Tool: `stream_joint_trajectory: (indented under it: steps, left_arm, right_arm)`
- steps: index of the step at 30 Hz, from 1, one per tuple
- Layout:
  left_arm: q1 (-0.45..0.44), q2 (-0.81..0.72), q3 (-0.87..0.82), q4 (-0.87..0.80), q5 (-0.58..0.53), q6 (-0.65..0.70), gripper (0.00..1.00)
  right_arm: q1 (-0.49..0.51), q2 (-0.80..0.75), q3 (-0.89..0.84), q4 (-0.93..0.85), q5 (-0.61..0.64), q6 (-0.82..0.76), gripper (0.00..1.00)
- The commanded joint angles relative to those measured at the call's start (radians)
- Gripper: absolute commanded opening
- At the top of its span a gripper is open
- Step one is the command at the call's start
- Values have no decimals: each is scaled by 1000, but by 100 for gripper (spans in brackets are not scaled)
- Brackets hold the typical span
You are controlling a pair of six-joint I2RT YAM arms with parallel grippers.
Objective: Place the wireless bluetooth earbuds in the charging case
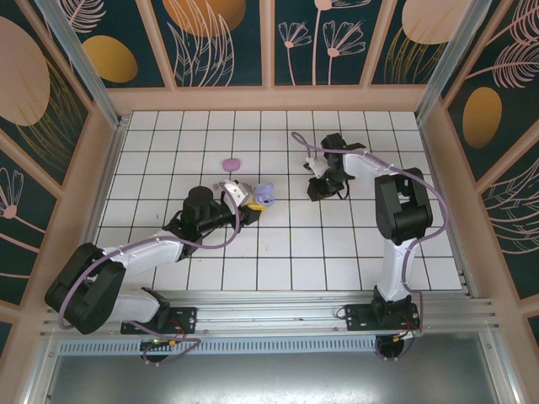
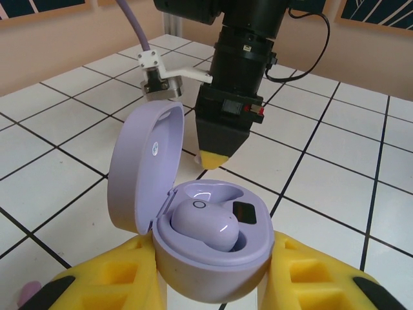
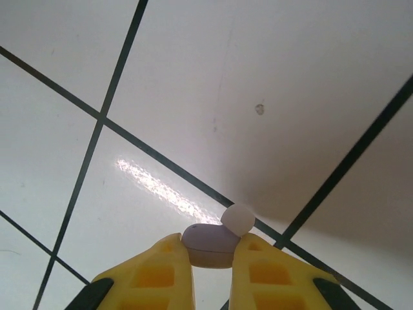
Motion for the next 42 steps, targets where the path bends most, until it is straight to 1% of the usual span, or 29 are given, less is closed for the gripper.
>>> stream_joint_trajectory:
  steps: [1,3,5,8,11,16,21,25,30,32,34,36,39,42]
  left_arm:
    - [-4,-22,-10,-1,-5,20,0]
    - [-4,-21,-10,0,-5,19,0]
    - [-4,-21,-13,5,-5,16,0]
    - [-4,-19,-12,11,-2,10,0]
    - [-3,-22,-12,12,0,4,0]
    - [-4,-39,-19,5,-5,10,0]
    - [-4,-56,-35,6,-13,9,0]
    - [-4,-63,-38,6,-14,9,0]
    - [-4,-67,-40,5,-19,11,0]
    - [-3,-67,-39,7,-19,9,0]
    - [-4,-69,-40,6,-20,10,0]
    - [-4,-72,-41,5,-22,9,0]
    - [-4,-78,-43,2,-24,10,0]
    - [-4,-80,-48,3,-27,9,0]
  right_arm:
    - [-13,8,36,-59,-60,111,13]
    - [-22,19,36,-68,-67,198,12]
    - [-22,32,25,-66,-87,292,9]
    - [-15,34,-12,-33,-107,400,10]
    - [-7,53,-22,-33,-57,445,12]
    - [-6,98,-30,-35,-40,476,17]
    - [-3,69,-21,-20,-13,507,28]
    - [-1,31,14,-51,34,511,36]
    - [25,-18,71,-94,81,474,39]
    - [44,-34,94,-107,91,428,40]
    - [62,-44,111,-121,96,351,41]
    - [75,-51,116,-142,153,292,41]
    - [70,-58,122,-167,220,275,41]
    - [70,-85,97,-136,199,263,39]
